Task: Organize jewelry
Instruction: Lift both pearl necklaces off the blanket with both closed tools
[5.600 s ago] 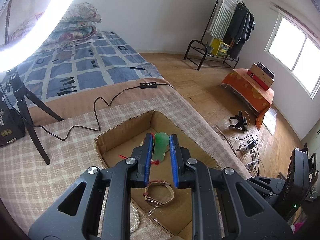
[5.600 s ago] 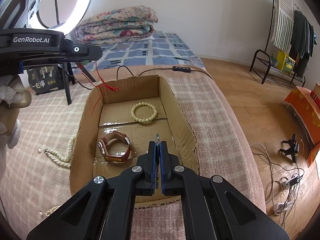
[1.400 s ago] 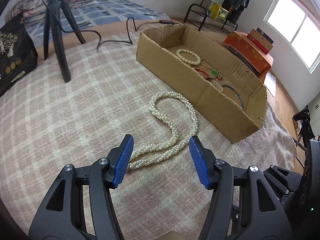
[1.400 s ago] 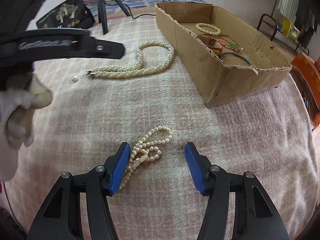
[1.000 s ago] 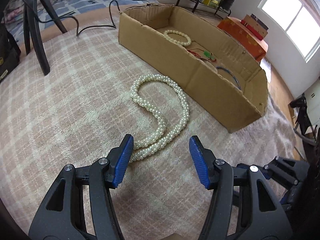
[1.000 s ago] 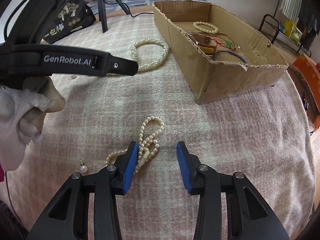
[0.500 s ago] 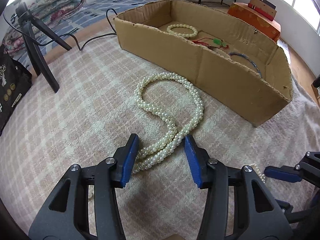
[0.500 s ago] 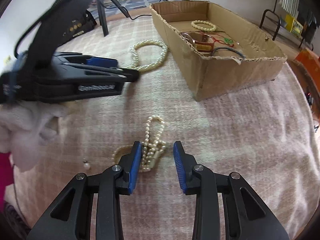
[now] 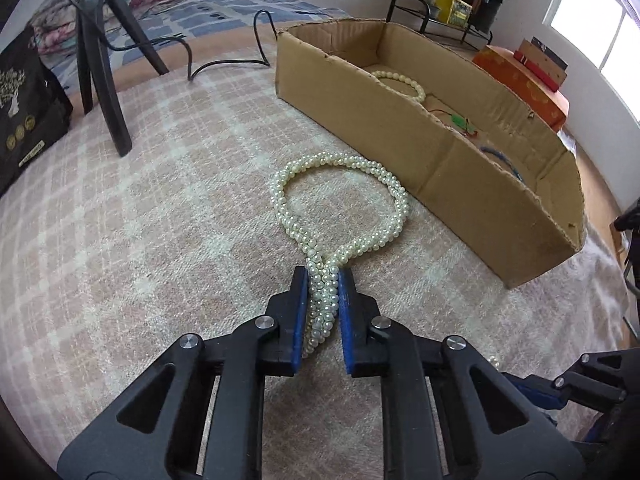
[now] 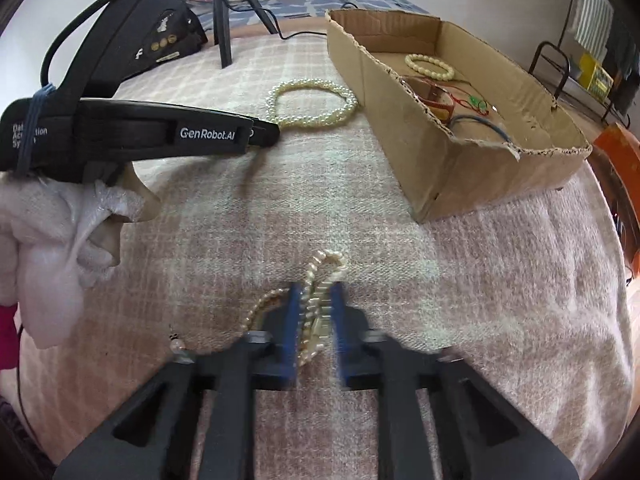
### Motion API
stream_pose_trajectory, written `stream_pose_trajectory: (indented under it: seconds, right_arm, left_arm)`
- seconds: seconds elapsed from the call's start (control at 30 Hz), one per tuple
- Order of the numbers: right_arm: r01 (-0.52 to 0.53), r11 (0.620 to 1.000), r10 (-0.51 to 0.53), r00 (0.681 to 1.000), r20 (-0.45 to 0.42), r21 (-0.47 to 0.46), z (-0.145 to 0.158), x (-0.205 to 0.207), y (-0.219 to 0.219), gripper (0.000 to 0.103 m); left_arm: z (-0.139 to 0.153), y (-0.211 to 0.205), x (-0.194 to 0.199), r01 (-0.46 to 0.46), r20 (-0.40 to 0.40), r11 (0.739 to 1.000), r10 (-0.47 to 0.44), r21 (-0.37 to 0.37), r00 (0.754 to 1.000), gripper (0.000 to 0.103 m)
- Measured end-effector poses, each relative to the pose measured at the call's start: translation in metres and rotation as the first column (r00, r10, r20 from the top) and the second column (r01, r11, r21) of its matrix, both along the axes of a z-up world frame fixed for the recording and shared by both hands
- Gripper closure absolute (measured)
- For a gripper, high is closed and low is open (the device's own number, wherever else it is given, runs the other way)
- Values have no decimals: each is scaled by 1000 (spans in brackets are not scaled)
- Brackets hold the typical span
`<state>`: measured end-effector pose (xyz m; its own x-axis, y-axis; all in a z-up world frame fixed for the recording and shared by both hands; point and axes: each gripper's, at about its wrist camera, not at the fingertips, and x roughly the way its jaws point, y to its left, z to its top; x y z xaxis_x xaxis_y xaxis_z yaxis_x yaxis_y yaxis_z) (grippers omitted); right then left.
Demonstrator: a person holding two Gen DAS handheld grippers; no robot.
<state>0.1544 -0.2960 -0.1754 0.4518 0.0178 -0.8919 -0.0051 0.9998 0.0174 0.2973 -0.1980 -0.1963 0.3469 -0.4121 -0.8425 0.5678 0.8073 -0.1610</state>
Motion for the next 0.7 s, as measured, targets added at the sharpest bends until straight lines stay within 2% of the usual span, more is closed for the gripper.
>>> stream_pose_trajectory:
  seconds: [0.17,0.23,0.33,0.43,0.47,0.5,0.6,0.67,0.7]
  right_arm:
    - [-14,1000,14,1000,23,4,3,-2,1,97]
    - [-17,1000,16,999,36,10,6,-4,1,97]
    - [-22,1000,21,998,59,4,12,-6,2,97]
    - [-26,1000,25,998,60,10,14,-6,2,97]
    - [-27,1000,26,998,59,13,14,-6,2,97]
    - [-30,999,29,998,56,15,14,-6,3,97]
    - [-38,999,37,998,52,14,12,-5,4,97]
    - [-37,999,36,998,52,18,12,-5,4,97]
    - [-37,999,36,998,52,21,13,-4,4,97]
  left_arm:
    - [7,7,-3,-18,1,999,18,-38,1000,91]
    - [13,9,-4,-23,3,998,23,-61,1000,98]
    - [24,14,-8,-28,20,996,30,-83,999,98]
    - [25,13,-11,-4,45,998,7,-59,999,98]
    - [22,11,-12,15,30,999,-14,-47,999,97]
    - [18,10,-11,15,13,1000,-15,-27,1000,97]
    - [13,5,-14,15,39,1000,-16,3,999,97]
    - [10,0,-14,31,47,999,-32,39,998,81]
    - [9,-2,-14,32,55,998,-35,52,998,60]
